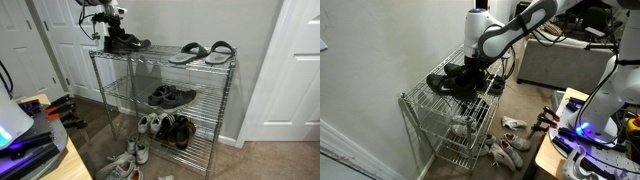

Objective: Move the shoes to a lower shelf

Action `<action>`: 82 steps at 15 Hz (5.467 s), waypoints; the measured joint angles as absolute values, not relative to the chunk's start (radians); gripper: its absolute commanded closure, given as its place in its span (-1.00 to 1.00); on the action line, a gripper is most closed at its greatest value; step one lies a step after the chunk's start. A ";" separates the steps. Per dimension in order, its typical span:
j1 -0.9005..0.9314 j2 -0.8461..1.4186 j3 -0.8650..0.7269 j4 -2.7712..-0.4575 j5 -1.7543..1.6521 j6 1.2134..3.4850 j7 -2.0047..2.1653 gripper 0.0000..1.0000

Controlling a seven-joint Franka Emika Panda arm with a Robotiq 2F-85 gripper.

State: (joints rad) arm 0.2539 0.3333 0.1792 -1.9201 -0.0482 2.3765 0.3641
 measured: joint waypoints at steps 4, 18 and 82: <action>0.255 0.348 0.172 -1.888 -0.048 2.336 0.364 0.58; 0.236 0.321 0.122 -1.872 -0.046 2.273 0.331 0.91; -0.274 -0.288 -0.271 -2.536 -0.262 2.031 -0.063 0.91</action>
State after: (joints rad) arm -0.2736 -0.2877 -0.2709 -2.5363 -0.2618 2.0312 -0.0633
